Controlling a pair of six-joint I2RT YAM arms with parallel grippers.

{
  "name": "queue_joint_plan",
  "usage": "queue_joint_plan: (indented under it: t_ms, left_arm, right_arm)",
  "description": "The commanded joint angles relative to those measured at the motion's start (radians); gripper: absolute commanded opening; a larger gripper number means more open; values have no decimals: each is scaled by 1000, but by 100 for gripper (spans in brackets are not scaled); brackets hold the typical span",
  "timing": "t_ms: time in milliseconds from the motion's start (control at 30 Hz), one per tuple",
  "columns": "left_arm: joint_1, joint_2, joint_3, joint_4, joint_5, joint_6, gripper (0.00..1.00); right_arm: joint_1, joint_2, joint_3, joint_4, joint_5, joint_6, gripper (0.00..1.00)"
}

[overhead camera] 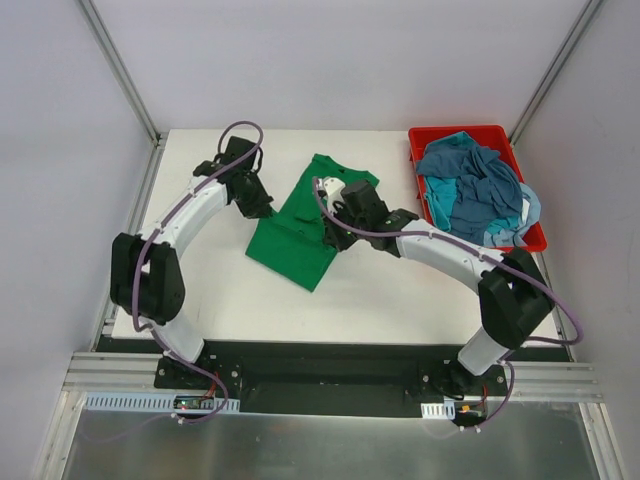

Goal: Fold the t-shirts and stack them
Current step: Fold the folded rectangular tshirt in 1/3 of the way

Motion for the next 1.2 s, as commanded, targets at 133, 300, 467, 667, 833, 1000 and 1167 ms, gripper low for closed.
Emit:
queue_joint_plan:
  t_ms: [133,300,467,667,833,1000,1167]
  left_arm:
    - [9,169,193,10,-17,72,0]
    - [9,257,250,10,-29,85,0]
    - [13,321,284,10,-33,90,0]
    - [22,390,316,10,6,98,0]
    - [22,430,353,10,24,116,10]
    - [24,403,399,10,66,147,71]
    - [24,254,301,10,34,136,99]
  right_arm:
    - [-96,100,86,-34,-21,-50,0]
    - [-133,174,119,-1,-46,-47,0]
    - [-153,234,161,-2,-64,-34,1]
    - [-164,271,170,12,-66,-14,0]
    - [-182,298,195,1,-43,28,12]
    - [-192,263,230,-33,21,61,60]
    - [-190,164,189,-56,49,88,96]
